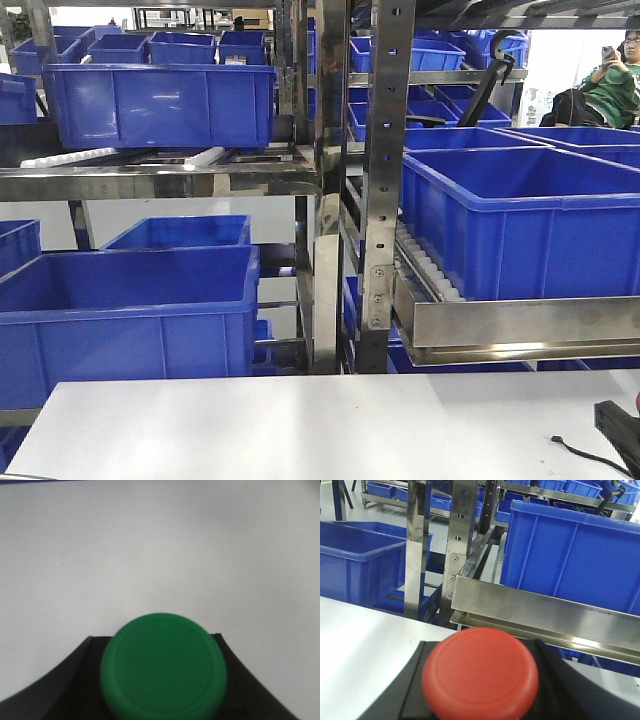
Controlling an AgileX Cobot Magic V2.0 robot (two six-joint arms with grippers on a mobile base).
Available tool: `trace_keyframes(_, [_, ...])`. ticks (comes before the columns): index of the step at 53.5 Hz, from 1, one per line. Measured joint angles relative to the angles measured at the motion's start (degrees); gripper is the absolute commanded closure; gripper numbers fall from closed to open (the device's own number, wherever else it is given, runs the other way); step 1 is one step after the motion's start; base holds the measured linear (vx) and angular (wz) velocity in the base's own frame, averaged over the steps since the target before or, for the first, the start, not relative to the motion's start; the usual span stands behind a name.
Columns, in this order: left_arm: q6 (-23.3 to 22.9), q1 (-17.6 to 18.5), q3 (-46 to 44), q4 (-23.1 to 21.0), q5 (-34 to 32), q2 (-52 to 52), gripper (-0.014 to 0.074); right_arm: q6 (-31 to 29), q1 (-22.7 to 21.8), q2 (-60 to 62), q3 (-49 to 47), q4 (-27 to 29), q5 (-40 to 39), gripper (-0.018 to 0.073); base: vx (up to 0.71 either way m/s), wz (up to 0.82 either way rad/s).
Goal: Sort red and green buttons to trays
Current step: 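Lift both held buttons off the table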
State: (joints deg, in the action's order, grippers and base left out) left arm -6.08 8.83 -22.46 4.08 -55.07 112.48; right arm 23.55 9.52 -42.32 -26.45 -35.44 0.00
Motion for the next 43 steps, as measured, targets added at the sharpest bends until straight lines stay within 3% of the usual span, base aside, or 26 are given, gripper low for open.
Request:
trace_keyframes(8, [-2.6, 0.0, 0.0, 2.9, 10.6, -8.4, 0.0598, 0.0, 0.0, 0.0, 0.0, 0.0, 0.0, 0.0568, 0.0, 0.0])
trace_keyframes(13, [-6.2, 0.0, -0.8, 7.6, 20.5, -16.4, 0.0597, 0.0, 0.0, 0.0, 0.0, 0.0, 0.0, 0.0568, 0.0, 0.0])
trace_keyframes(23, [-23.1, 0.5, -6.9, 23.7, 43.0, -33.4, 0.0596, 0.0, 0.0, 0.0, 0.0, 0.0, 0.0, 0.0568, 0.0, 0.0])
trace_keyframes(29, [-29.5, 1.9, -9.9, 30.9, 53.2, -42.8, 0.0595, 0.0, 0.0, 0.0, 0.0, 0.0, 0.0, 0.0568, 0.0, 0.0])
trace_keyframes(36, [-31.0, 4.4, -10.9, 32.5, 60.8, -53.4, 0.0595, 0.0, 0.0, 0.0, 0.0, 0.0, 0.0, 0.0568, 0.0, 0.0])
trace_keyframes(43, [-31.0, 6.6, -10.9, 30.7, 68.7, -62.4, 0.0595, 0.0, 0.0, 0.0, 0.0, 0.0, 0.0, 0.0568, 0.0, 0.0])
